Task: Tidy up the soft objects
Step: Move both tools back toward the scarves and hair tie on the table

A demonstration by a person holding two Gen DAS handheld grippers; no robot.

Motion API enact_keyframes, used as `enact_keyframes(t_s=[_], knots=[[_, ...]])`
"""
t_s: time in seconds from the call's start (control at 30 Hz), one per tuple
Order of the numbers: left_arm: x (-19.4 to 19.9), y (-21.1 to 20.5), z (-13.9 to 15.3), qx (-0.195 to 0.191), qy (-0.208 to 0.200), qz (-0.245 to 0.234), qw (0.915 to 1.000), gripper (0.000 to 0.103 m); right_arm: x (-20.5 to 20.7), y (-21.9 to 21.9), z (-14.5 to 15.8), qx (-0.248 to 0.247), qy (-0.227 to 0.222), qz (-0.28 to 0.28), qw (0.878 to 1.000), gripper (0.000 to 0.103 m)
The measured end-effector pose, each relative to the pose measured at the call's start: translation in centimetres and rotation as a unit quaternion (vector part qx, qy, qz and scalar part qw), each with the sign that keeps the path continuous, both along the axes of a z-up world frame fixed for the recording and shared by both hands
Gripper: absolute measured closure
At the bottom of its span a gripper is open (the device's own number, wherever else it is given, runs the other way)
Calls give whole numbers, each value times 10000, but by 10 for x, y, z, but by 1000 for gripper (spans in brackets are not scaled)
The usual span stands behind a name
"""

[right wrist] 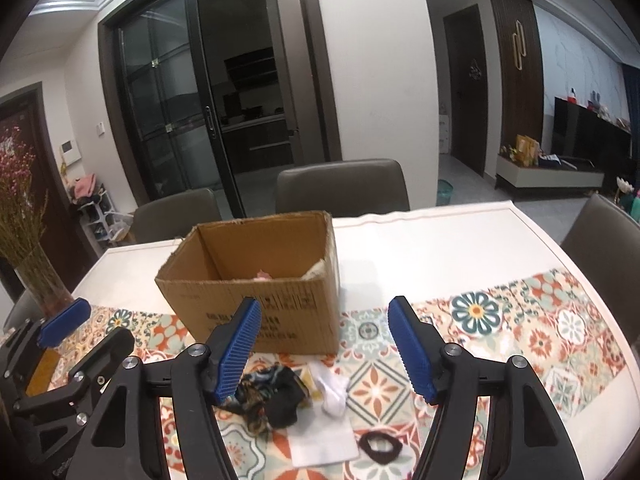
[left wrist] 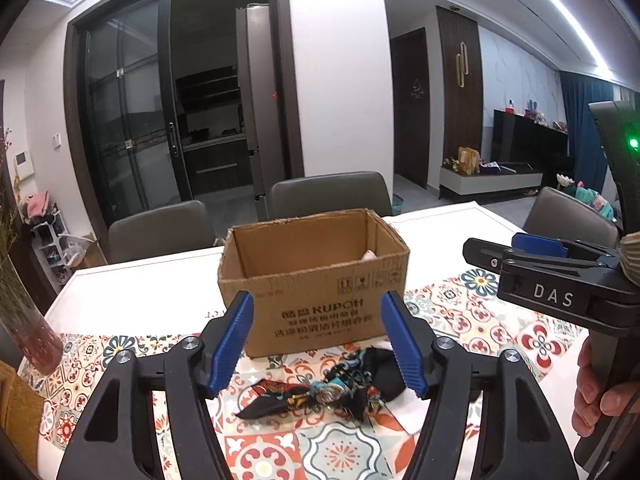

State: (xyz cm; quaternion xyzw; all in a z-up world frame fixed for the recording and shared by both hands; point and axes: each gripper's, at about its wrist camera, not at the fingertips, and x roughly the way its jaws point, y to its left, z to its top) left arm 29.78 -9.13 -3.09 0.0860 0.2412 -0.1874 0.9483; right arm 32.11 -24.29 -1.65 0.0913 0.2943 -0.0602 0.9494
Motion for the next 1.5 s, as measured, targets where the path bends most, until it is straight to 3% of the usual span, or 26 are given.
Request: enact_keyframes(t_s=[0.1, 0.67, 1.5], knots=[[-7, -1, -7, 64, 14, -66, 10000, 33, -10, 0, -7, 52, 80, -87, 9999, 30], [-24, -6, -42, 361, 230, -456, 9980, 21, -40, 3, -55, 247, 621, -429, 9968, 30], [5, -27, -120, 924, 542, -1000, 9892, 16, -44, 3, -141, 200, 1346, -895, 9866, 30]])
